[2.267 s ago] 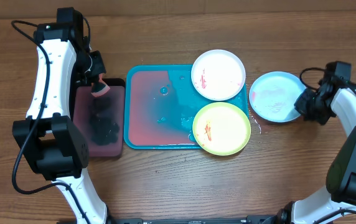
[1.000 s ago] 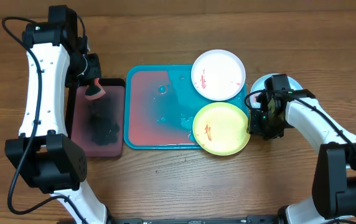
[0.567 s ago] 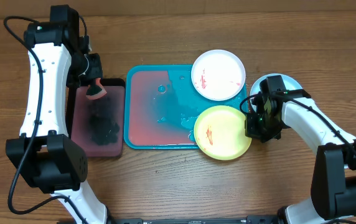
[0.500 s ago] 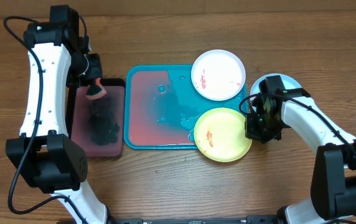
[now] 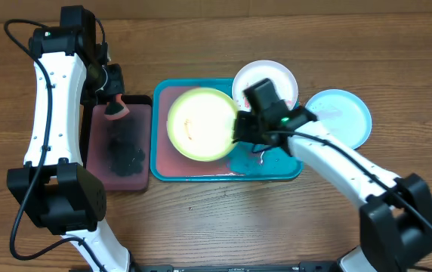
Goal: Clean dirty plates on tray and stack at the side
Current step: 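Drag the yellow plate toward the tray center with right gripper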
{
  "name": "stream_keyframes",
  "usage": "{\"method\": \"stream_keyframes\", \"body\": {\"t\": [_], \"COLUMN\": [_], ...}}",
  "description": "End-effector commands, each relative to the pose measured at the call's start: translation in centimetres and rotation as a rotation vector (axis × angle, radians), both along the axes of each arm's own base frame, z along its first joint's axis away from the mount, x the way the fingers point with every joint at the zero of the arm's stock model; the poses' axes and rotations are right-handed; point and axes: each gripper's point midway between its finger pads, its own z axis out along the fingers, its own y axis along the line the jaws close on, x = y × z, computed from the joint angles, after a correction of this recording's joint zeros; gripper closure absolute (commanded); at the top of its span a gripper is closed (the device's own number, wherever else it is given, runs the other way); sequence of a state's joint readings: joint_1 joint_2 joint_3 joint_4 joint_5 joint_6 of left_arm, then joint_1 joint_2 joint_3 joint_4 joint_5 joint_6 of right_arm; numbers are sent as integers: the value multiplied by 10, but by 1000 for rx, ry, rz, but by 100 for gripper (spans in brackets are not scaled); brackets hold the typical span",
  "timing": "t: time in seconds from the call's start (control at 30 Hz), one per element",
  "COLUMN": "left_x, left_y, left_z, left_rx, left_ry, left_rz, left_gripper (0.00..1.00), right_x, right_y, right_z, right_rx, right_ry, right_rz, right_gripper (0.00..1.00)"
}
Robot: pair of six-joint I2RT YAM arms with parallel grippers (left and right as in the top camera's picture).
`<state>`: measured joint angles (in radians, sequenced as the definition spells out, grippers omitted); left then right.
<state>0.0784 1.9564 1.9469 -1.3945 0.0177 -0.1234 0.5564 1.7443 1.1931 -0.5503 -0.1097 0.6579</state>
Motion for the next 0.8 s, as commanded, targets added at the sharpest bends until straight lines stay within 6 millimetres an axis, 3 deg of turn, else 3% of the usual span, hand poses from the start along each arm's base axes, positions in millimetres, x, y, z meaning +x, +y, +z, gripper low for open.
{"method": "stream_keyframes", "body": {"t": [0.0,0.27,0.53,0.77], "left_x": [2,5,8,17], "left_y": [-3,-3,-6,-35], "left_z": [4,1,-15,-15], "left_rx": [-3,-7,-14,-22], "left_ry": [-17,-27,-24,-57], "left_rz": [7,33,62,30], "left_gripper": [96,96,96,96], "right_x": [9,8,10,19], "right_y": [7,14,26,40], "right_z": [-20,-37,-58,-63], "right_rx": [4,-20,-22,12], "right_ry": [34,41,113,134], "right_rz": [-109,-98,-80,-88], "right_gripper": [96,96,96,96]}}
